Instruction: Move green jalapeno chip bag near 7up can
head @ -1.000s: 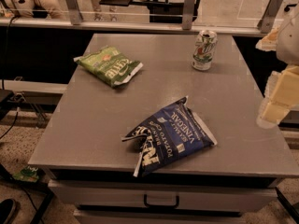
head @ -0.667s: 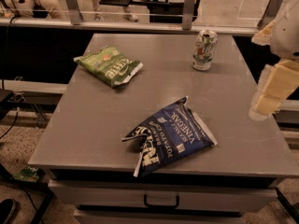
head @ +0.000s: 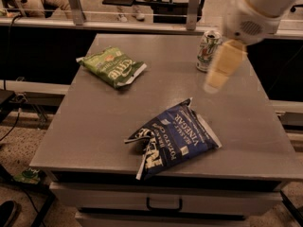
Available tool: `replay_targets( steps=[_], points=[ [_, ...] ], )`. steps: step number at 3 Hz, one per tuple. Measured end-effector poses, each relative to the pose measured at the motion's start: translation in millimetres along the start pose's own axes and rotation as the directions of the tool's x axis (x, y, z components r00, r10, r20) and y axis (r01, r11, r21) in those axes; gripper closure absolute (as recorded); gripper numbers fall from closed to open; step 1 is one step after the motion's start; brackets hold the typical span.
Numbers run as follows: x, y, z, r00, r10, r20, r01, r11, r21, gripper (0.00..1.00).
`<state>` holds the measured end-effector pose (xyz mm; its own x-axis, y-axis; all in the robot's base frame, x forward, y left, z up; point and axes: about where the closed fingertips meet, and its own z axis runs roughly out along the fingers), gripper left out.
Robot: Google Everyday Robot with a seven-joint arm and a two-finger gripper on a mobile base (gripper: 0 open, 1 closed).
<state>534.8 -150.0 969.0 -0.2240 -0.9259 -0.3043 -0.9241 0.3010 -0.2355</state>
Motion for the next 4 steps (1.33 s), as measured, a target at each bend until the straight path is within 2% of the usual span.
replay_targets(
  steps=[1,2,3,4],
  points=[
    [-44.1,-28.7,32.1,0.999,0.011,0.033,-0.01,0.9994,-0.033,0.0],
    [-90.4,-48.0,61.8,0.998,0.012,0.057,-0.009,0.9985,-0.054,0.0],
    [-123.3,-56.7,89.2,0.999,0.004,0.047,-0.001,0.9975,-0.071,0.0],
    [-163.6,-55.7,137.0,1.0,-0.02,0.0,0.02,0.9938,-0.109,0.0]
  ],
)
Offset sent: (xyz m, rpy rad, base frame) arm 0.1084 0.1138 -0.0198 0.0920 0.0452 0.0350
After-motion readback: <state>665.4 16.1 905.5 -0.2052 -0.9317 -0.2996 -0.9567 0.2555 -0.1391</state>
